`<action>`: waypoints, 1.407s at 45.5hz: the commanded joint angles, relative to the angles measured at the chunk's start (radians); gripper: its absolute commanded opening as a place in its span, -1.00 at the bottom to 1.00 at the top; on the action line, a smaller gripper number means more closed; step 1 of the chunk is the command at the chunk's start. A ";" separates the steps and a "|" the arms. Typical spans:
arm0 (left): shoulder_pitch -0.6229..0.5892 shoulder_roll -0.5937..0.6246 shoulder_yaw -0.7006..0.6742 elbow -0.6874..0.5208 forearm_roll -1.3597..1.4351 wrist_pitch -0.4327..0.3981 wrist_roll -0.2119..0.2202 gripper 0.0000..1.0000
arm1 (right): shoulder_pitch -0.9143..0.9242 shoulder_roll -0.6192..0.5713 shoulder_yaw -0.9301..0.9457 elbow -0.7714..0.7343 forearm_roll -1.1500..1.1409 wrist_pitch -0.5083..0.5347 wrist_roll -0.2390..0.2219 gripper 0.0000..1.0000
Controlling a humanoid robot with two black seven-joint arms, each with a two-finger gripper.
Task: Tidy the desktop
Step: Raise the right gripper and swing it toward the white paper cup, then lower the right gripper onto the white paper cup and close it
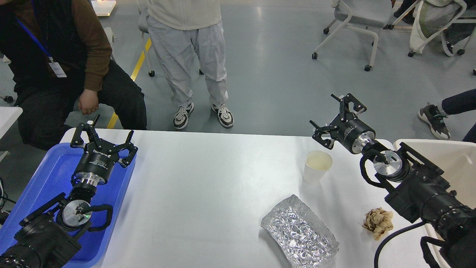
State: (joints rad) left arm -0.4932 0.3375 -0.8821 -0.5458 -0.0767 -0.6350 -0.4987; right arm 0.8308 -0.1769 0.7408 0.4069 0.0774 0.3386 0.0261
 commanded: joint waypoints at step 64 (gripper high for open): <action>0.004 0.002 -0.005 0.000 0.002 -0.003 0.000 1.00 | 0.340 -0.372 -0.750 0.506 -1.202 -0.012 -0.002 1.00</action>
State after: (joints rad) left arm -0.4895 0.3379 -0.8863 -0.5461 -0.0752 -0.6380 -0.4985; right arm 1.1175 -0.5693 0.1540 0.9407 -0.9184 0.3407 0.0213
